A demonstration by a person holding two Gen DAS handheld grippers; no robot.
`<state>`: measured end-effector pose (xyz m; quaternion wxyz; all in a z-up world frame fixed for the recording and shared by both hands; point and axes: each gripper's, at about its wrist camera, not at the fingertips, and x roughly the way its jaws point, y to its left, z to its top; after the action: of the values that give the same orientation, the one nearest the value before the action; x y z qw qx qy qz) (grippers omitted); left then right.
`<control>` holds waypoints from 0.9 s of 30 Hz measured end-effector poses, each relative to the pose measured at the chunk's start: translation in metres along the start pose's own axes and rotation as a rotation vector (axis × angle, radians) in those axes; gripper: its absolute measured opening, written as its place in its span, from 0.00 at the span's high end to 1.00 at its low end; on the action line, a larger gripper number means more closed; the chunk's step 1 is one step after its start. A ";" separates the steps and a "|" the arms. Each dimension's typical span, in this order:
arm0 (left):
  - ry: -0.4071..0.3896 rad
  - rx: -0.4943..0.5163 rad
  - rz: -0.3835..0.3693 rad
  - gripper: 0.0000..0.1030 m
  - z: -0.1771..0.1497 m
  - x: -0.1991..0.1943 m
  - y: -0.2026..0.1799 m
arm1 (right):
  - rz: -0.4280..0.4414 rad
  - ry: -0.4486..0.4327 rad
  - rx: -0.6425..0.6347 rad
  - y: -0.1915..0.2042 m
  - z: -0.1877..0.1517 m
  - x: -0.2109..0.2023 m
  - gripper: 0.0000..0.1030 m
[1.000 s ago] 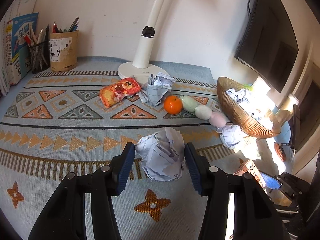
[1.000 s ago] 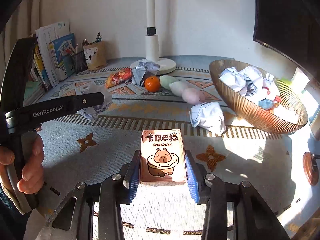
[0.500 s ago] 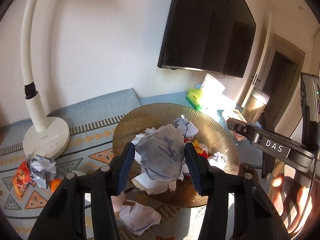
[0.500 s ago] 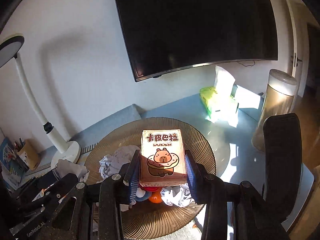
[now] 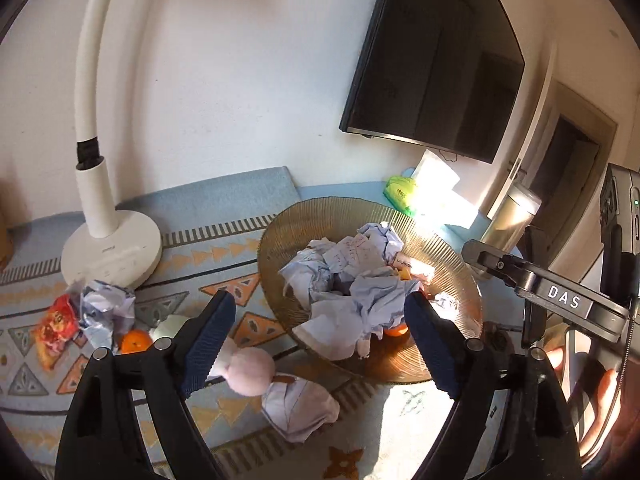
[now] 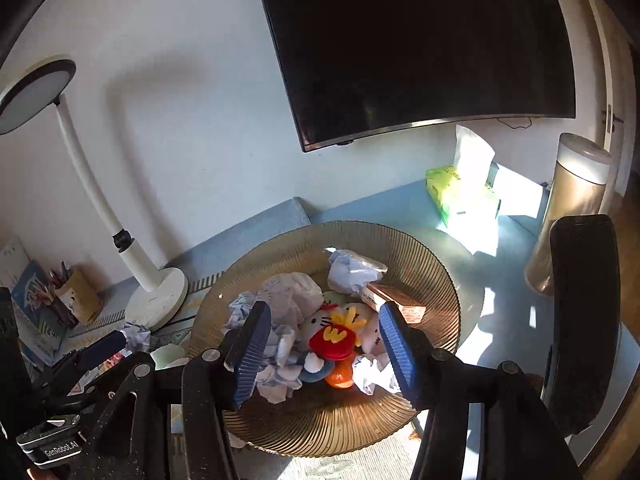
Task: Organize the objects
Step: 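Open both grippers to drop the paper ball and box into the bowl, then move both open grippers back toward the snack bag and grey paper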
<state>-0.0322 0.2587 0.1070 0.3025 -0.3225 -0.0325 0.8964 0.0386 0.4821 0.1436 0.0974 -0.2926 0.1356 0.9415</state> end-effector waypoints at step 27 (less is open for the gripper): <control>-0.006 -0.334 0.451 0.01 -0.138 -0.102 0.173 | 0.073 0.176 -0.243 0.138 -0.145 0.056 0.16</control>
<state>0.0225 0.0415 0.0110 0.0378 -0.3645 -0.1078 0.9242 0.0329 0.3122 0.0238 0.0147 -0.3784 0.0391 0.9247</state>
